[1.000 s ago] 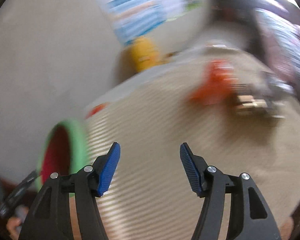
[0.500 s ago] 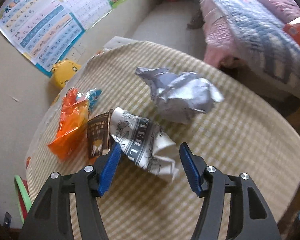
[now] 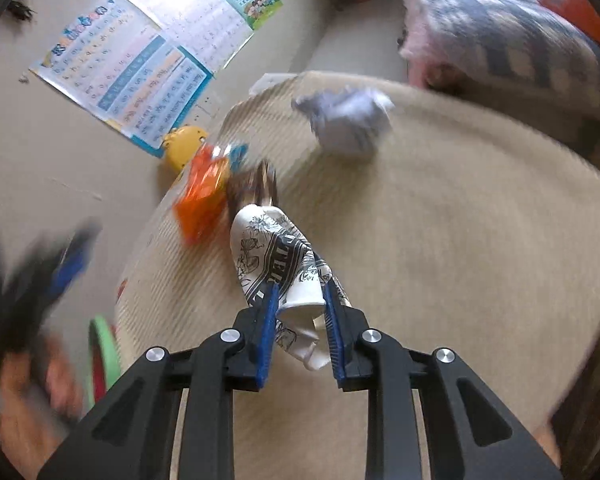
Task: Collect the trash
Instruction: 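Grasp the white-black printed wrapper with the right tool while the left tool grasps the orange bag, then carry orange bag and printed wrapper to the red bucket and open both tools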
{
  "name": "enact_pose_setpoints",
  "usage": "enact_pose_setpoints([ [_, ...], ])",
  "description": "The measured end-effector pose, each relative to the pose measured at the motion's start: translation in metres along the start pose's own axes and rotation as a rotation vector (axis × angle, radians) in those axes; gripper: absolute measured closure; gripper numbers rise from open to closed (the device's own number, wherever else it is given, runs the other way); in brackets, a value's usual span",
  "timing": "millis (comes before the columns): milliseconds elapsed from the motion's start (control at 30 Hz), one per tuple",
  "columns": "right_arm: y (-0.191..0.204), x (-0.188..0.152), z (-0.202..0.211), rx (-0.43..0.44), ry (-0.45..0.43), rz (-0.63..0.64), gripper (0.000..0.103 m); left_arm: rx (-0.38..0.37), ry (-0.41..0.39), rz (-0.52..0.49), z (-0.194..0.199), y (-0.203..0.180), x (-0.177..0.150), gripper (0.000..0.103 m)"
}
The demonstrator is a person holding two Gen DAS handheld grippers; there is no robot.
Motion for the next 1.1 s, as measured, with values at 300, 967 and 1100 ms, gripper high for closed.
enact_pose_setpoints([
  [300, 0.006, -0.068, 0.019, 0.047, 0.022, -0.052, 0.081, -0.007, 0.129, -0.019, -0.078, -0.041, 0.015, 0.027],
  [967, -0.001, -0.067, 0.029, 0.041, -0.012, -0.08, 0.081, 0.03, 0.209, 0.029, -0.066, -0.028, -0.025, 0.057],
  [1100, 0.0, -0.07, 0.027, 0.029, -0.007, -0.076, 0.081, 0.01, 0.137, 0.05, -0.015, -0.007, -0.047, 0.057],
])
Point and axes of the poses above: each gripper's, at about its wrist camera, not at the fingertips, and z roughly against the way its jaws point, y to its left, x to its top, the point moved 3 cm from there along -z, roughly the way its jaws point, and after that the axes turned 3 degrees about y, right-handed, at the moved point
